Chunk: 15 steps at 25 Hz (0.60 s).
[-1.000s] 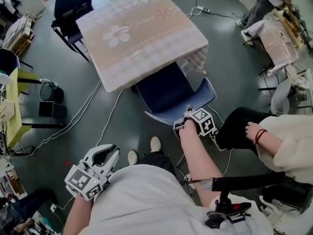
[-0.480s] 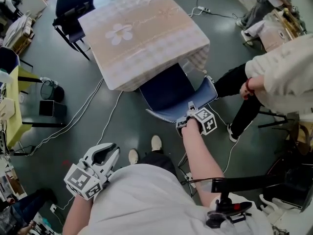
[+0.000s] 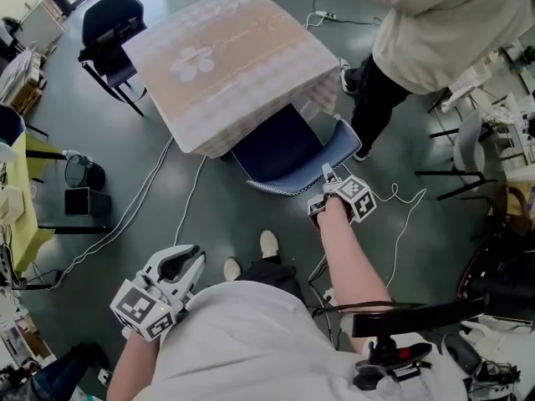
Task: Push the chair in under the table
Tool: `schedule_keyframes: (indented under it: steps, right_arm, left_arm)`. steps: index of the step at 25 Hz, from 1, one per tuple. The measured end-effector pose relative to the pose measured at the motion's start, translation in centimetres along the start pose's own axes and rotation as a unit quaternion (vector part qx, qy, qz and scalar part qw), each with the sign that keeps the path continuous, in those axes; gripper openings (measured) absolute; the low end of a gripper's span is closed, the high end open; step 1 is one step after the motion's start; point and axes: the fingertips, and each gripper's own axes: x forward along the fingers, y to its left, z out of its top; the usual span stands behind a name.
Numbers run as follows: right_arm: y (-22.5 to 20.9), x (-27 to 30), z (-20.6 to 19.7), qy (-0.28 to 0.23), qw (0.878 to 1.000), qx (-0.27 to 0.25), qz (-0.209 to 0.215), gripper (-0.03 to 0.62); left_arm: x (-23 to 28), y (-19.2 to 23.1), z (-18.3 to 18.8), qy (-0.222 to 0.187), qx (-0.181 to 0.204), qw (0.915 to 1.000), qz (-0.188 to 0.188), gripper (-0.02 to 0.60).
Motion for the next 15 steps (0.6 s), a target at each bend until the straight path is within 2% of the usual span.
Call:
schedule_keyframes:
  steps: [5, 6, 8, 11, 15]
  right_arm:
    - [-0.2, -5.2, -0.6, -0.004, 0.996, -0.086, 0.0, 0.248]
    - [-0.2, -6.4, -0.9, -0.002, 0.994, -0.108, 0.003, 0.227]
    - [-0.3, -9.1, -1.5, 0.001, 0.987, -0.162, 0.004, 0.144]
    - [-0.2, -12.8, -3.2, 0.021, 0.967, -0.253, 0.006, 0.042]
    - [1.5, -17.4, -6.9, 0.056, 0.934, -0.35, 0.047, 0.012]
  left_arm:
    - [-1.2, -1.1, -1.1, -0.002, 0.008, 0.9995, -0.03, 0.061]
    - [-1.4, -1.5, -1.3, -0.002, 0.01, 0.9993, -0.036, 0.061]
    - [-1.5, -2.2, -1.7, 0.0, 0.014, 0.9986, -0.051, 0.061]
    - [-1.7, -3.1, -2.3, 0.006, 0.02, 0.997, -0.075, 0.061]
    - [-1.9, -4.0, -3.2, 0.013, 0.03, 0.9951, -0.093, 0.058]
